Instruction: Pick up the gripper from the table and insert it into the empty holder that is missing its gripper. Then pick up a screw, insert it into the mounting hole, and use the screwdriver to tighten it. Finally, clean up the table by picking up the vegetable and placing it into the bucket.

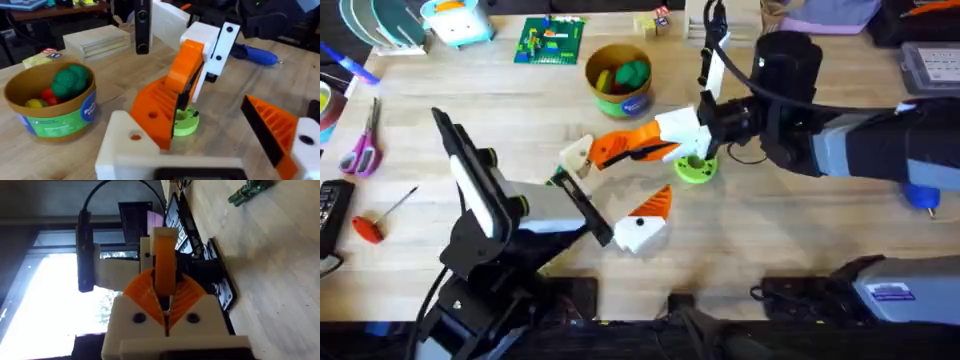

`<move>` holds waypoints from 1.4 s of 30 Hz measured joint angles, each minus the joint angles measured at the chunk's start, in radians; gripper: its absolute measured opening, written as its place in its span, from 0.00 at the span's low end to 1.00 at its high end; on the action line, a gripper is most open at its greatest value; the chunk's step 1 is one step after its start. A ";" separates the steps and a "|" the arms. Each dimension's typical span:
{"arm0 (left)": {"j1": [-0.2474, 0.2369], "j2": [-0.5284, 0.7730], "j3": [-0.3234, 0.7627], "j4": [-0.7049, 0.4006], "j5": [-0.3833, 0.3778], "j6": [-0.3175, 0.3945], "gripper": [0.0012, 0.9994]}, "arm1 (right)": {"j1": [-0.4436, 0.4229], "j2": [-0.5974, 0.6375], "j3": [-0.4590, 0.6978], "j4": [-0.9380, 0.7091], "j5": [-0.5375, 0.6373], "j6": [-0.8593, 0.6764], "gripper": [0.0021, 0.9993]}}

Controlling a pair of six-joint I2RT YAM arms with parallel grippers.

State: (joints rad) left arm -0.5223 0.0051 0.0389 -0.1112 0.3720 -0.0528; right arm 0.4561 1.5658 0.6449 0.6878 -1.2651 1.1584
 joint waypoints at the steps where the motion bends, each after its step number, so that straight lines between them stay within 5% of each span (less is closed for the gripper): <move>1: -0.002 0.000 0.000 0.003 0.008 0.000 0.99 | -0.001 0.001 0.000 0.000 -0.012 -0.005 0.01; 26: -0.002 0.000 -0.001 -0.004 0.107 -0.001 0.99 | 0.030 0.073 0.033 0.006 -0.045 -0.068 0.01; 42: 0.005 0.000 -0.001 0.006 0.078 -0.001 0.99 | 0.074 0.073 0.063 -0.002 0.023 -0.167 0.01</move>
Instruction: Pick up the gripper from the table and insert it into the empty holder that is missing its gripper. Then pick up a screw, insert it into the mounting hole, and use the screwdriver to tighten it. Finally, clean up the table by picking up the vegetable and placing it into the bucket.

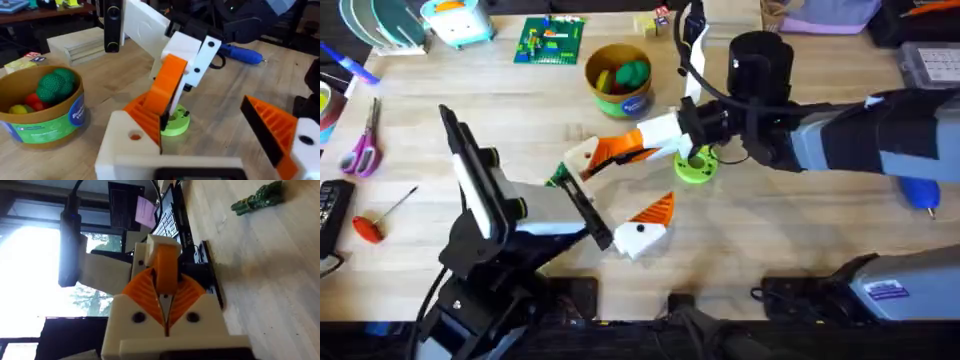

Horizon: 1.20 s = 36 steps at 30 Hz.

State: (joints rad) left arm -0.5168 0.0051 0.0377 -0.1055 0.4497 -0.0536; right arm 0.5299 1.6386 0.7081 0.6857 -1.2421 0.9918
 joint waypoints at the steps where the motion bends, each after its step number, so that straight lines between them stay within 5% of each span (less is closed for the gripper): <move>1: 0.001 0.000 0.000 -0.001 -0.003 0.000 0.99 | 0.002 0.000 0.001 0.000 0.008 -0.003 0.01; 21: 0.005 0.000 0.000 -0.009 -0.031 0.000 0.99 | 0.017 0.000 0.004 0.002 0.062 -0.020 0.01; 27: 0.005 0.000 0.000 -0.010 -0.022 0.000 0.99 | 0.011 0.000 0.004 0.001 0.044 -0.029 0.19; 36: 0.001 0.000 0.000 -0.010 0.026 0.000 0.99 | 0.011 0.000 0.004 0.002 0.003 -0.040 0.33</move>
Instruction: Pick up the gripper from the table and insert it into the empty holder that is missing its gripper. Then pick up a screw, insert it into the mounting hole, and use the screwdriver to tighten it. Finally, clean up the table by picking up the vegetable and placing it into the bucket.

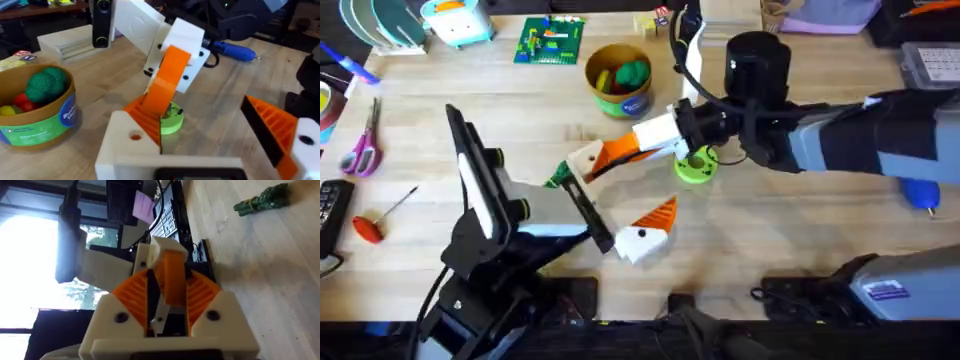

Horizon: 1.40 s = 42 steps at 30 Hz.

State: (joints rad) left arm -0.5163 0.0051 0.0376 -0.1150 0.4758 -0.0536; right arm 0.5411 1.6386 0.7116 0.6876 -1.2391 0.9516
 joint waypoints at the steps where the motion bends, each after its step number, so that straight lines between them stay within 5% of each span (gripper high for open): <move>1: -0.003 0.000 0.000 0.000 0.008 0.000 0.99 | 0.000 0.000 0.000 0.001 -0.007 -0.002 0.36; 7: -0.011 0.000 0.000 -0.001 0.040 0.000 0.99 | -0.008 0.000 0.012 0.007 -0.033 -0.007 0.56; 14: -0.011 0.000 0.000 -0.001 0.059 0.000 0.99 | -0.024 0.000 0.014 0.008 -0.033 -0.015 0.97; 23: -0.011 0.000 0.000 -0.001 0.060 0.000 0.99 | -0.107 0.000 0.015 0.010 0.028 -0.041 0.99; 33: -0.011 0.000 0.000 -0.001 0.063 0.000 0.99 | -0.292 -0.026 0.021 0.048 0.171 -0.160 0.99; 37: -0.011 0.000 0.000 -0.001 0.063 0.000 0.99 | -0.347 -0.123 0.027 -0.115 0.237 -0.265 0.99; 42: -0.011 0.000 0.000 -0.001 0.063 0.000 0.99 | -0.358 -0.302 0.080 -0.600 0.405 -0.512 0.99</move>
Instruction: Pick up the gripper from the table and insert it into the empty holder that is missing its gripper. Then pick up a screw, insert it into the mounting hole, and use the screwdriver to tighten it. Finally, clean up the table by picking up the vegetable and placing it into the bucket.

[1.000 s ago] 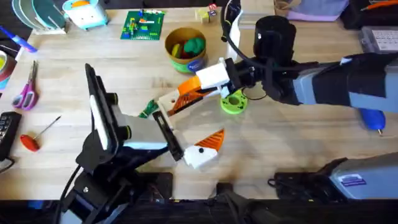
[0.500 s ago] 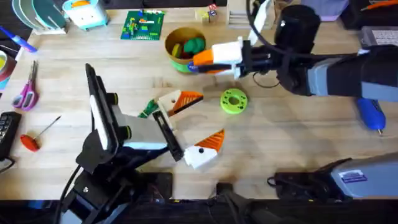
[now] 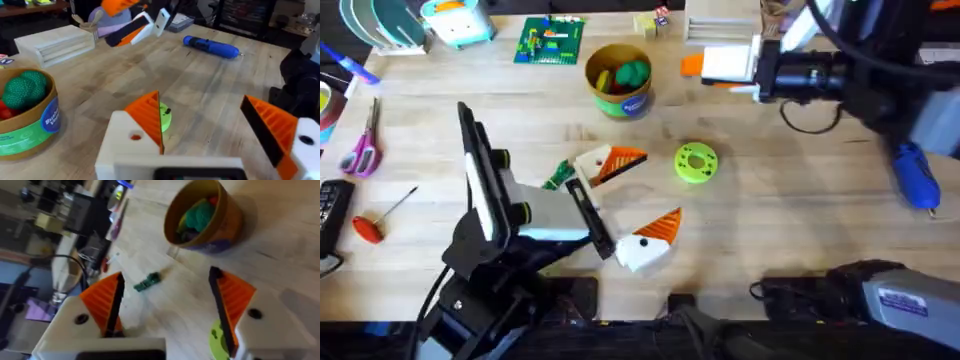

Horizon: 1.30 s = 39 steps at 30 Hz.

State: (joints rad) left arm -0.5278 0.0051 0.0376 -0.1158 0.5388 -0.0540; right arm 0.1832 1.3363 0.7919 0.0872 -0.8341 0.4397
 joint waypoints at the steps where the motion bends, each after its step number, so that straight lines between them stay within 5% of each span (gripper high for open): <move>1: 0.000 0.000 0.000 0.000 0.000 0.000 0.99 | 0.005 -0.035 0.016 -0.094 0.040 -0.052 0.99; 9: 0.000 0.000 0.000 0.000 0.000 0.000 0.99 | 0.149 -0.270 0.110 -0.627 0.456 -0.405 0.99; 22: 0.000 0.000 0.000 0.000 0.000 0.000 0.99 | 0.236 -0.161 0.110 -0.764 0.637 -0.530 0.99; 39: 0.000 0.000 0.000 0.000 0.000 0.000 0.99 | 0.367 0.078 0.110 -0.792 0.737 -0.545 0.52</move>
State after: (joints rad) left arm -0.5278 0.0051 0.0376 -0.1158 0.5392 -0.0540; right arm 0.5499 1.4145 0.9020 -0.7047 -0.0972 -0.1055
